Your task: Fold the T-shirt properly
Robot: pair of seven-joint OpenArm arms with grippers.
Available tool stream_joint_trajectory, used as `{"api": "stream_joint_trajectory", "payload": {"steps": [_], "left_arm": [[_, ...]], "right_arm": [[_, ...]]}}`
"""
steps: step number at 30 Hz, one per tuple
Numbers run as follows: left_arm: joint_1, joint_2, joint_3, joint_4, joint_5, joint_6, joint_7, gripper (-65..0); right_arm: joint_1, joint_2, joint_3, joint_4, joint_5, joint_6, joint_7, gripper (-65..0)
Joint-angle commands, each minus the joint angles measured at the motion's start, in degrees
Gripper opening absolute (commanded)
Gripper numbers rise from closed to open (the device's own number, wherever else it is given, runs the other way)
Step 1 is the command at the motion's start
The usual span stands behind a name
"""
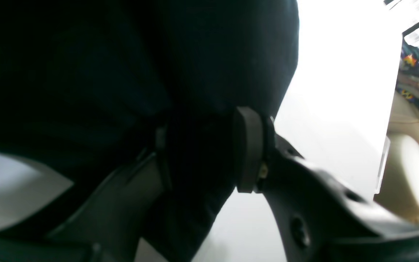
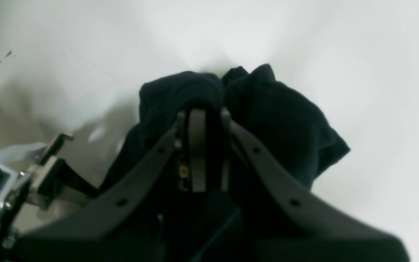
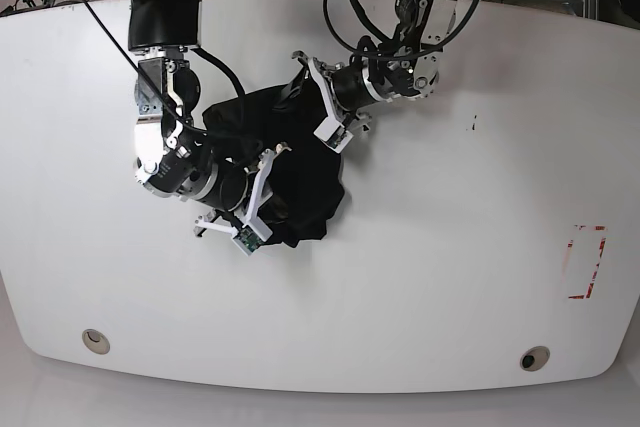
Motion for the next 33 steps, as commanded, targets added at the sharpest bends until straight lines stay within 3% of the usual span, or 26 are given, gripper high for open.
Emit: {"api": "stream_joint_trajectory", "payload": {"steps": [1, 5, 11, 15, 21, 25, 33], "left_arm": [[1.53, -0.46, 0.31, -1.93, 7.45, 1.81, 10.29, -42.8], [1.53, -0.46, 0.31, -1.93, 7.45, 1.9, 10.29, -42.8], [1.53, -0.55, 0.31, -2.02, 7.45, 4.54, 10.29, -42.8], [1.53, -0.55, 0.31, -2.02, 7.45, 4.8, 10.29, -42.8], [1.53, -0.55, 0.31, -2.02, 7.45, 4.98, 10.29, -42.8], [1.44, -0.55, 0.31, -2.02, 7.45, 5.07, 10.29, -42.8], [0.39, -0.46, 0.31, -2.02, 7.45, 5.07, 10.29, -42.8]], "right_arm": [[3.07, 0.45, 0.55, 1.17, 1.75, -0.41, 3.81, -62.9], [3.77, 0.45, 0.55, 1.17, 1.75, -0.41, 3.81, -59.0], [5.88, 0.45, 0.55, 1.17, 1.13, -0.85, 4.08, -31.7], [7.99, 0.72, 0.55, 0.38, 1.04, -0.85, 4.08, -19.3], [9.13, 3.0, -0.06, 0.82, 1.84, -0.32, 2.85, -19.2], [6.41, 3.71, -3.4, 6.71, 2.8, 0.52, -0.93, -19.0], [0.43, 5.64, -10.0, 14.0, 1.48, 0.52, -2.52, -19.2]]}}
